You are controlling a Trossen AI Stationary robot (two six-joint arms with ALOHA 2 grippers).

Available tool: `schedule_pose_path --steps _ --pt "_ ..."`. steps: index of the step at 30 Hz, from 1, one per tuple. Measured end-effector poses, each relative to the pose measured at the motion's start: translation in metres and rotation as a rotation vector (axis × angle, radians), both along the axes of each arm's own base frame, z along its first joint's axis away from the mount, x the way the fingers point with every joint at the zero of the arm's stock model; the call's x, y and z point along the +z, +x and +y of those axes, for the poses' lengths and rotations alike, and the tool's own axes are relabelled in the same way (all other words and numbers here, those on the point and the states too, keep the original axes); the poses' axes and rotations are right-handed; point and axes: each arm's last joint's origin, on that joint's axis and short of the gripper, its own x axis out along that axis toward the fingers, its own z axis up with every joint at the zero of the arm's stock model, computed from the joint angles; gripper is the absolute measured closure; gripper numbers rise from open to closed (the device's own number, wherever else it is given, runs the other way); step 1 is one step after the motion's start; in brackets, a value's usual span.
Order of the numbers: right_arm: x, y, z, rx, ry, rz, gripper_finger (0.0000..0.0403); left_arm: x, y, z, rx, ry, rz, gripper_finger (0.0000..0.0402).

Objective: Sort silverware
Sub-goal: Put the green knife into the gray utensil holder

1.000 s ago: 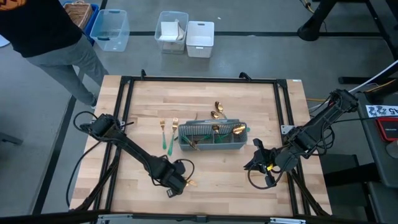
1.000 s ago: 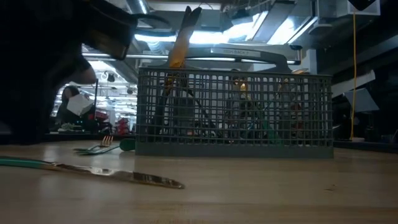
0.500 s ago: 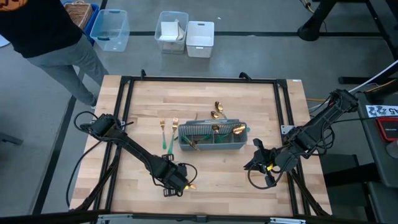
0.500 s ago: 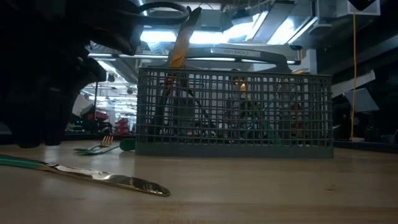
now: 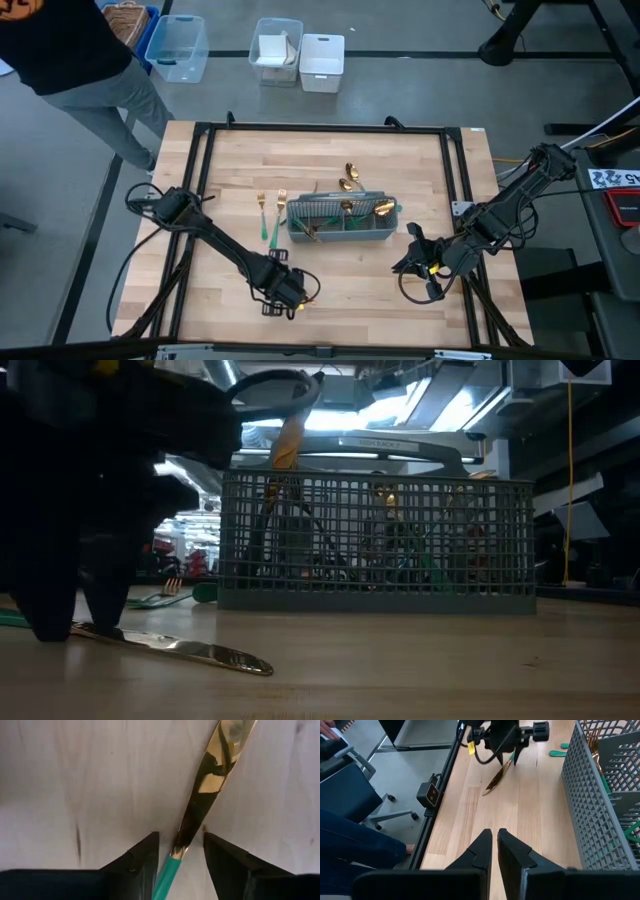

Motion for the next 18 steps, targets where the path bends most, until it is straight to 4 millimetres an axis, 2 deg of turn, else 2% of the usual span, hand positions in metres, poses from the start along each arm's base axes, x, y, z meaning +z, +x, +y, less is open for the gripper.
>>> schedule_pose_path --steps 4,12,18 --pt "0.0 0.0 -0.0001 0.0 0.0 0.0 0.037 -0.006 0.0016 -0.0014 -0.001 -0.004 0.014 0.0283" --pt "-0.0001 0.0 0.0 0.0 0.0 0.0 0.037 -0.0107 0.0029 -0.0038 0.007 -0.052 0.031 0.0365" --pt "-0.0001 0.0 0.0 0.0 0.0 0.0 0.037 -0.0113 0.003 -0.0037 0.069 -0.061 0.03 0.0383"
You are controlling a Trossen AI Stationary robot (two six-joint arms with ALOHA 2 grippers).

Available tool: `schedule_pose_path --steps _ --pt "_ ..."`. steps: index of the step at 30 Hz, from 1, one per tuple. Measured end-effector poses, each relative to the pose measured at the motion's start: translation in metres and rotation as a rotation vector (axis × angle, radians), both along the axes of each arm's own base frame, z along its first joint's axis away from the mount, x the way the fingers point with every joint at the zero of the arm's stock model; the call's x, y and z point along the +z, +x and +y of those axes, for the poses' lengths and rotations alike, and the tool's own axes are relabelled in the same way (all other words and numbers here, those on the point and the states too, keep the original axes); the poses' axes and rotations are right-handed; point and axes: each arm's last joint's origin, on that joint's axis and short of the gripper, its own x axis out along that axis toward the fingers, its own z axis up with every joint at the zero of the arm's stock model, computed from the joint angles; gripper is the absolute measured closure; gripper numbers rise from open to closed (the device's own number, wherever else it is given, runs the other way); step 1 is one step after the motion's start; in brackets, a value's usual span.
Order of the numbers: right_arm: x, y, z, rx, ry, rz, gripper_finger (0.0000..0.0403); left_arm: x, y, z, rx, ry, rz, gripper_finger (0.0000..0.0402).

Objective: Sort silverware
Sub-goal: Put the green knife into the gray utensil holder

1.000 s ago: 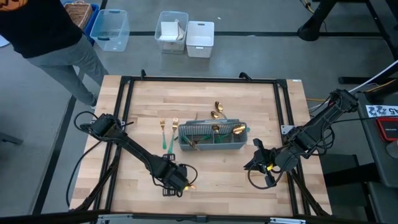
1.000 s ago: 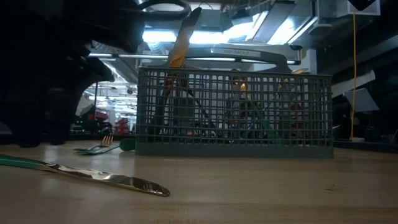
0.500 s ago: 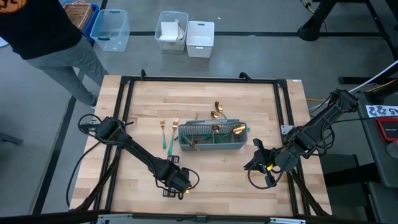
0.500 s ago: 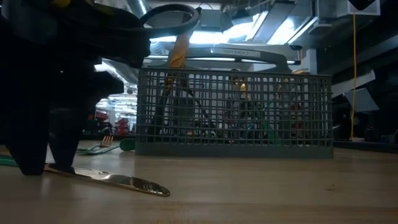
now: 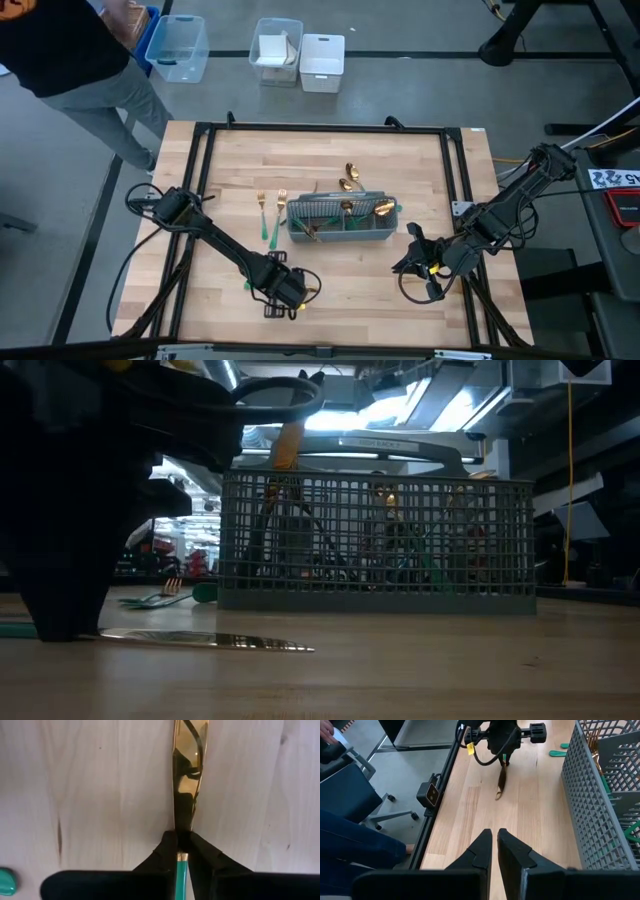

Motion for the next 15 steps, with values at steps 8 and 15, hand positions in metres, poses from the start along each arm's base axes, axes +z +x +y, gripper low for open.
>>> schedule_pose_path --steps 8,15 --pt "0.0 0.0 0.0 0.0 0.0 0.0 0.037 0.0 0.0 0.0 0.143 -0.018 -0.008 0.0375" --pt "0.0 0.0 0.0 0.0 -0.001 0.001 0.037 0.011 0.0 0.0 0.225 0.004 -0.086 0.0374"
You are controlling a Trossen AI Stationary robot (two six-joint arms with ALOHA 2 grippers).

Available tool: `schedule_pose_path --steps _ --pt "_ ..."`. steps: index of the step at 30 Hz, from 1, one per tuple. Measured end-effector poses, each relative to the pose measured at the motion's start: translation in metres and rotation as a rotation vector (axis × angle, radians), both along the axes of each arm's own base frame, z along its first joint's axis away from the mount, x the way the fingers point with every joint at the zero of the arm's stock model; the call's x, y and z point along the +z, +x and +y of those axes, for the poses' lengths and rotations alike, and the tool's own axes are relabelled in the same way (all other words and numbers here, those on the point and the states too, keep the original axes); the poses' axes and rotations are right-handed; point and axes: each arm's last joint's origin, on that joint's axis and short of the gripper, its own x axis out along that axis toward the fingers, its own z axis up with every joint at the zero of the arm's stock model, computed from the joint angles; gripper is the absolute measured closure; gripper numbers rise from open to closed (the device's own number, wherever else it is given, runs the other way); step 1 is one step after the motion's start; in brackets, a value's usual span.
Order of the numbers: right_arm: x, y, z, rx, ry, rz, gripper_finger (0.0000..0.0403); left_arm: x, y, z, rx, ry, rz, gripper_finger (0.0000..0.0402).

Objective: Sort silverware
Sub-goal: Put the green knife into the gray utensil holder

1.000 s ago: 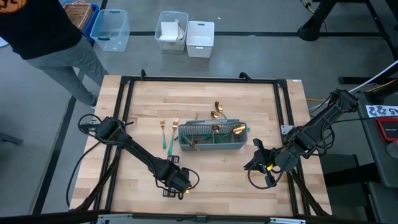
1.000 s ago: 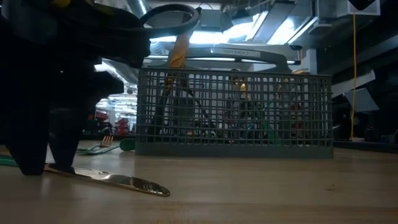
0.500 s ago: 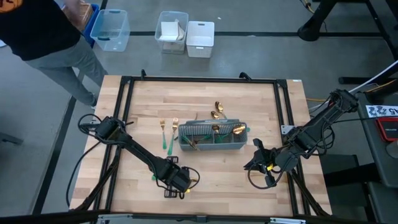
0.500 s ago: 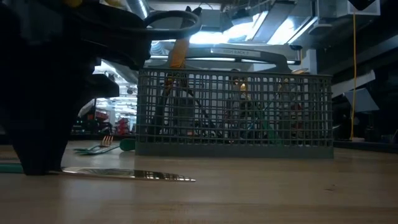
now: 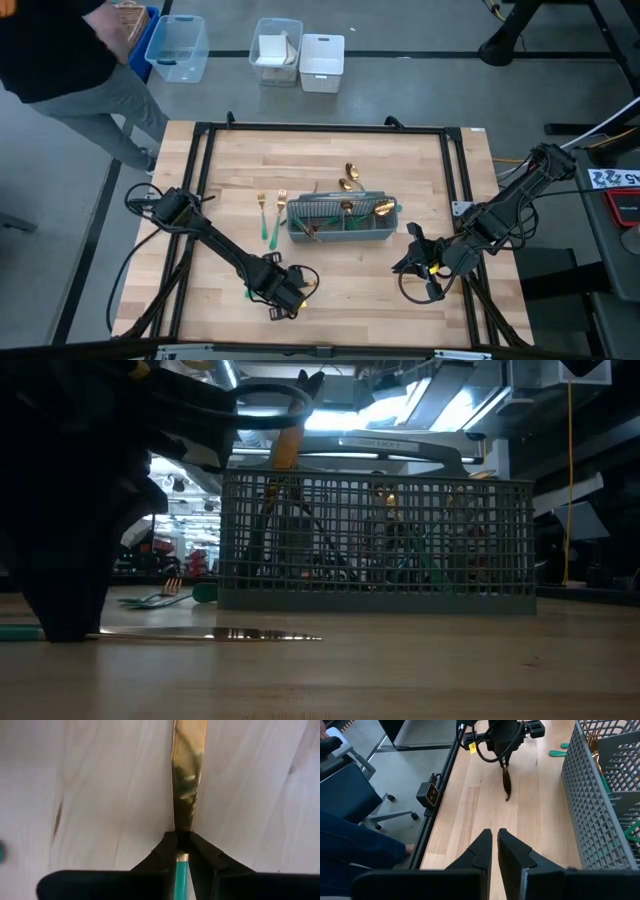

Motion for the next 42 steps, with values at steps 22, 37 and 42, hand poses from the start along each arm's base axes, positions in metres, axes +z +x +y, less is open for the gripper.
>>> schedule_pose_path --steps 22,37,42 --pt "0.0 0.0 0.0 0.0 -0.001 0.001 0.037 0.012 0.011 -0.002 0.046 -0.021 -0.16 0.0398" --pt "0.004 0.014 0.011 -0.046 0.062 -0.113 0.0354 0.013 0.012 -0.004 0.047 -0.054 -0.165 0.0349" --pt "-0.016 0.036 0.029 -0.068 0.038 -0.119 0.0302 0.012 0.009 -0.002 0.024 -0.025 -0.131 0.0306"
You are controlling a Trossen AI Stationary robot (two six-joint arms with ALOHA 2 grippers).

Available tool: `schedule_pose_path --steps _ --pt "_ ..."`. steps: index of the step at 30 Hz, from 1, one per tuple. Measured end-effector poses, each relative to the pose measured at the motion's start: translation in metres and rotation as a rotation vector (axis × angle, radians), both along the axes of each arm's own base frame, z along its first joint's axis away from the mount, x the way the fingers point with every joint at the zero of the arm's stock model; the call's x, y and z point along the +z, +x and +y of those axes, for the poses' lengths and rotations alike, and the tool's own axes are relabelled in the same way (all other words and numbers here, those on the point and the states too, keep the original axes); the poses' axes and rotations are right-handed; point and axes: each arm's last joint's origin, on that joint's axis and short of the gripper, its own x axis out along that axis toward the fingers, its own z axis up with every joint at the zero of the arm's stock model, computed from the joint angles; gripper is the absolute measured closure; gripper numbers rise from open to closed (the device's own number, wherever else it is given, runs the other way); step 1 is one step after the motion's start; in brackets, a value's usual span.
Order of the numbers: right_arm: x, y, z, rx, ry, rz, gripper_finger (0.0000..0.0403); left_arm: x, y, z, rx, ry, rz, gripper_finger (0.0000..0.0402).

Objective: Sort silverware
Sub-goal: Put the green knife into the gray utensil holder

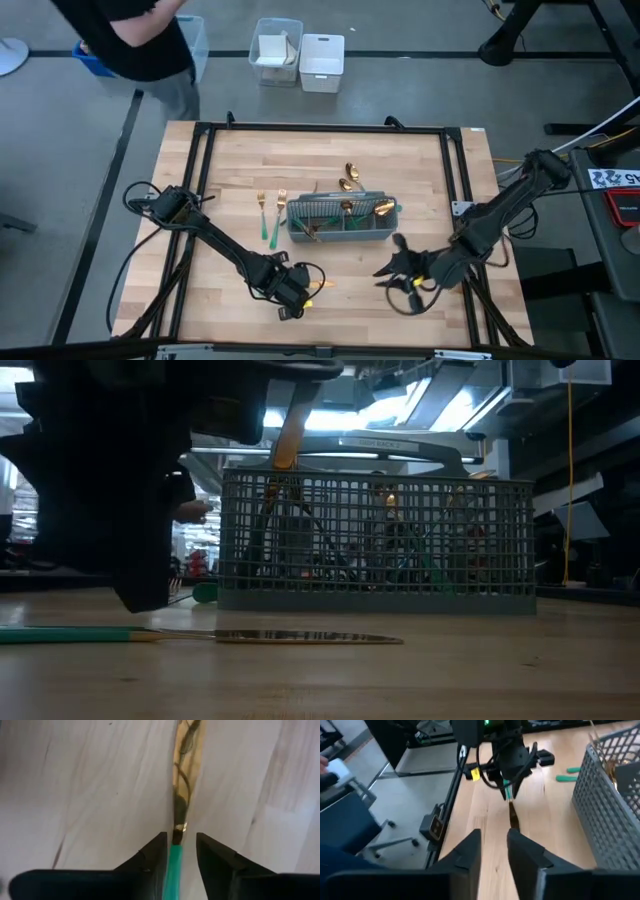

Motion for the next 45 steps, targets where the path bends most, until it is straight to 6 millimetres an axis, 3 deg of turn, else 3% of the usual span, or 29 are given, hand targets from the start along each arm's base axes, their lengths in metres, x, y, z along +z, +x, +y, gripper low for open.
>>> schedule_pose_path --steps 6,13,21,24,31,45 --pt "-0.033 0.034 0.012 -0.034 -0.083 -0.011 0.0275 -0.005 0.002 -0.001 -0.04 0.014 0.007 0.0298" --pt "-0.077 0.075 0.004 -0.097 -0.09 0.035 0.0279 -0.021 0.003 -0.002 -0.056 0.016 0.067 0.0322" --pt "-0.118 0.097 -0.005 -0.123 -0.039 0.154 0.028 -0.024 0.003 -0.002 -0.083 0.02 0.076 0.0386" --pt "-0.129 0.099 -0.006 -0.142 -0.037 0.188 0.028 -0.024 0.003 -0.002 -0.083 0.022 0.075 0.0389" --pt "-0.144 0.1 -0.005 -0.147 -0.055 0.228 0.0281 -0.025 0.005 -0.002 -0.075 0.027 0.054 0.037" --pt "-0.145 0.1 -0.004 -0.166 -0.01 0.241 0.0281 -0.024 0.009 -0.001 -0.094 0.136 -0.038 0.0375"
